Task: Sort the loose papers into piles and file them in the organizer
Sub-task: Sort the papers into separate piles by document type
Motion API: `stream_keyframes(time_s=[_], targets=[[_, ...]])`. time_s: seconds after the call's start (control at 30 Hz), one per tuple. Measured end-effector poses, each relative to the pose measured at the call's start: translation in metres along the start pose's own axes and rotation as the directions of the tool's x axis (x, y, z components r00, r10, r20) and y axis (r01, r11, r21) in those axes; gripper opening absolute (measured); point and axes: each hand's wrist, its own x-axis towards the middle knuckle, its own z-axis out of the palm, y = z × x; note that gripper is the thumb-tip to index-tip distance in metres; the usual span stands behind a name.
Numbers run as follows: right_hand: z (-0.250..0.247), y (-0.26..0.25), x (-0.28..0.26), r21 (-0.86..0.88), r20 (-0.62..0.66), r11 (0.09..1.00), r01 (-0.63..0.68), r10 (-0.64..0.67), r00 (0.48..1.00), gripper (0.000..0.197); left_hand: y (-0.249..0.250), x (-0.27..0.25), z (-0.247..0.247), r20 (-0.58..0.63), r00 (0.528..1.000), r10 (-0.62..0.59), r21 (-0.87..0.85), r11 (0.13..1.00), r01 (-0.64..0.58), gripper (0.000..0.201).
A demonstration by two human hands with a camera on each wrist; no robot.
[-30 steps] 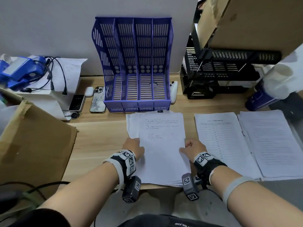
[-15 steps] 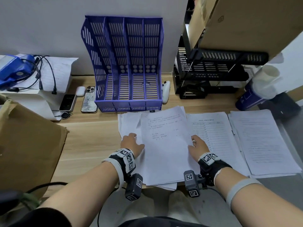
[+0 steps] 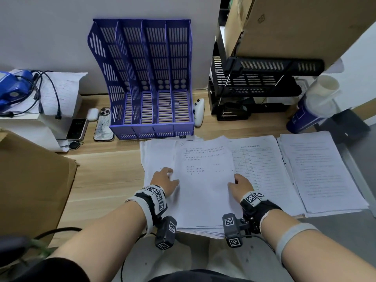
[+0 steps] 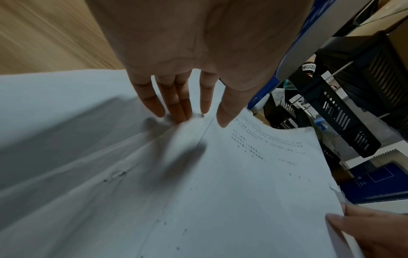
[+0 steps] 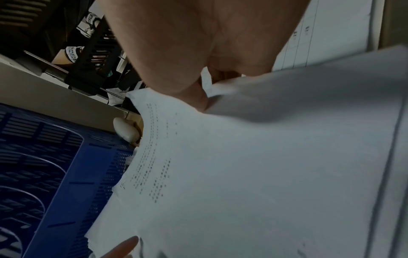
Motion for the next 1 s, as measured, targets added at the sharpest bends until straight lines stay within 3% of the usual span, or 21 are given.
stream_keyframes(time_s=[0.07, 0.13, 0.33, 0.43, 0.53, 0.63, 0.77, 0.9, 1.0], targets=[[-0.001, 0.001, 0.0, -0.03, -0.056, 0.999, 0.03, -0.032, 0.998, 0.017, 0.001, -0.001, -0.001, -0.024, 1.0, 0.017, 0.003, 1.0, -0.016, 0.047], [-0.004, 0.002, -0.002, -0.031, -0.076, 0.996, 0.08, -0.083, 0.994, 0.008, 0.003, 0.0, -0.001, -0.042, 0.999, 0.035, -0.014, 0.999, -0.035, 0.048], [-0.019, 0.006, -0.01, 0.013, -0.066, 0.995, 0.096, -0.095, 0.993, 0.021, 0.022, 0.002, -0.003, -0.024, 0.996, 0.084, -0.186, 0.979, -0.087, 0.057], [-0.022, 0.009, -0.012, 0.02, -0.05, 0.998, 0.063, -0.061, 0.997, 0.032, 0.032, 0.001, -0.005, -0.051, 0.995, 0.087, -0.353, 0.93, -0.1, 0.04], [-0.022, 0.01, -0.011, 0.031, -0.037, 0.999, 0.025, -0.024, 0.999, 0.025, 0.036, -0.003, -0.01, -0.076, 0.987, 0.14, -0.447, 0.88, -0.159, 0.021], [-0.019, 0.01, -0.01, 0.076, -0.045, 0.997, -0.023, 0.026, 0.999, 0.023, 0.038, -0.009, -0.011, -0.047, 0.965, 0.258, -0.408, 0.877, -0.254, 0.028], [-0.014, 0.004, -0.01, 0.12, 0.031, 0.992, -0.045, 0.041, 0.999, 0.051, 0.036, -0.013, -0.006, -0.042, 0.923, 0.381, -0.302, 0.876, -0.376, 0.037], [-0.012, -0.001, -0.008, 0.129, 0.055, 0.989, -0.075, 0.068, 0.996, 0.067, 0.038, -0.02, 0.0, -0.149, 0.879, 0.453, -0.198, 0.857, -0.475, 0.021], [-0.011, -0.001, -0.007, 0.114, 0.048, 0.988, -0.1, 0.095, 0.994, 0.07, 0.032, -0.019, 0.0, -0.236, 0.828, 0.509, 0.017, 0.854, -0.52, 0.01]])
